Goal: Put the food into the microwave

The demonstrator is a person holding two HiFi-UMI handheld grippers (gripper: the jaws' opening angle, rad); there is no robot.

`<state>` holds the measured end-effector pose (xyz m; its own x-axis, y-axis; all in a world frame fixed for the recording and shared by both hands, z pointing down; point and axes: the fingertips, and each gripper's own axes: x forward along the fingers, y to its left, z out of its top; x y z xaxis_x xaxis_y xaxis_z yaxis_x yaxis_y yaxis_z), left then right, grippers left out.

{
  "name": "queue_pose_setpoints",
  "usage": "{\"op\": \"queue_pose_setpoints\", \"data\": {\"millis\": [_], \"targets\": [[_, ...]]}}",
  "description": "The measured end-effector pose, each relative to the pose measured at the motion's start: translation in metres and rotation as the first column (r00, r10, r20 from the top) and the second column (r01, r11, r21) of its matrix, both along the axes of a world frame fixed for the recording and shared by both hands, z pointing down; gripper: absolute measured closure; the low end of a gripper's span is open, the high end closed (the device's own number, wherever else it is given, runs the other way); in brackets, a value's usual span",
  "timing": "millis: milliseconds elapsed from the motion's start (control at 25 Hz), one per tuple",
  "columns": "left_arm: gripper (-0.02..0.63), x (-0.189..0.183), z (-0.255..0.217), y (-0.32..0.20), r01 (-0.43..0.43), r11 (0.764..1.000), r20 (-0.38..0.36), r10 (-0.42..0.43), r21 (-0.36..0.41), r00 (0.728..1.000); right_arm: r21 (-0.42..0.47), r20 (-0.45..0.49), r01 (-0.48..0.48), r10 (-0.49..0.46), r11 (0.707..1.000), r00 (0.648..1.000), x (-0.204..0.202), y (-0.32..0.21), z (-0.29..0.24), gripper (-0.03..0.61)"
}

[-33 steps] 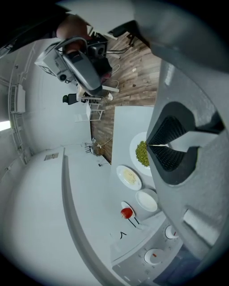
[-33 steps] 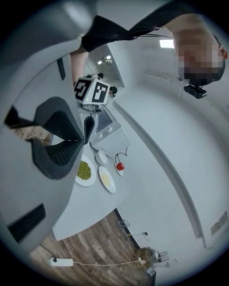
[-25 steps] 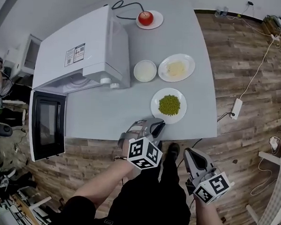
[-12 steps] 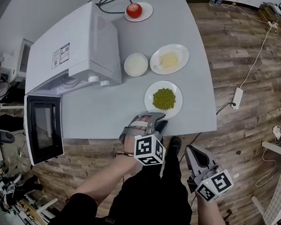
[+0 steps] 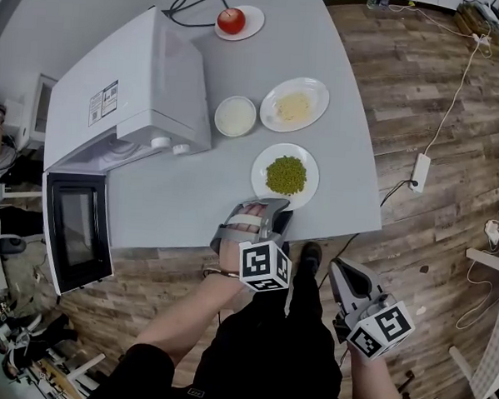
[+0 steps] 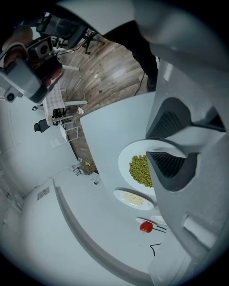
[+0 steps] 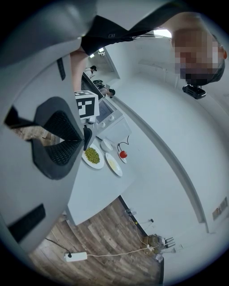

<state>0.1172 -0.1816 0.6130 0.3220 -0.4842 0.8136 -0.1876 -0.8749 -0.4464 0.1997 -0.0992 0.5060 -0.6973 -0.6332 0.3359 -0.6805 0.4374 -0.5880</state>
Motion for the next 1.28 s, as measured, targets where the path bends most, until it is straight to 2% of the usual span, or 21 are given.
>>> {"op": "queue_pose_setpoints", "data": {"millis": [200, 480, 600, 760, 880, 960, 1280], "targets": [[0.517, -0.003, -0.002, 0.002, 0.035, 0.999, -0.024, -0.036, -0.010, 0.999, 0.000, -0.013, 0.022, -0.022, 1.000, 1.000, -0.003, -0.004, 0.004, 0.565], [0.517, -0.011, 0.000, 0.002, 0.000, 0.999, 0.030, -0.001, 0.049, 1.000, 0.014, -0.015, 0.059, -0.058, 0.998, 0.998, -0.017, -0.008, -0.001, 0.565], [0.517, -0.008, -0.001, -0.001, -0.038, 0.995, 0.062, 0.032, 0.096, 0.998, 0.005, -0.014, 0.069, -0.069, 0.998, 0.998, -0.021, -0.005, 0.003, 0.565], [0.526, -0.003, -0.002, -0.007, -0.086, 0.976, 0.096, 0.068, 0.198, 0.993, -0.012, -0.011, 0.069, -0.069, 0.998, 0.998, -0.021, 0.001, 0.010, 0.565], [0.568, -0.002, -0.001, -0.012, -0.097, 0.960, 0.113, 0.069, 0.263, 0.991, -0.027, -0.009, 0.064, -0.064, 0.998, 0.998, -0.019, 0.005, 0.017, 0.565], [0.572, -0.002, -0.001, -0.016, -0.088, 0.954, 0.109, 0.058, 0.286, 0.992, -0.036, -0.009, 0.061, -0.061, 0.997, 0.998, -0.017, 0.008, 0.022, 0.565], [0.574, -0.002, -0.003, -0.019, -0.043, 0.966, 0.061, 0.028, 0.253, 0.998, -0.046, -0.010, 0.063, -0.063, 0.997, 0.998, -0.013, 0.011, 0.027, 0.565]]}}
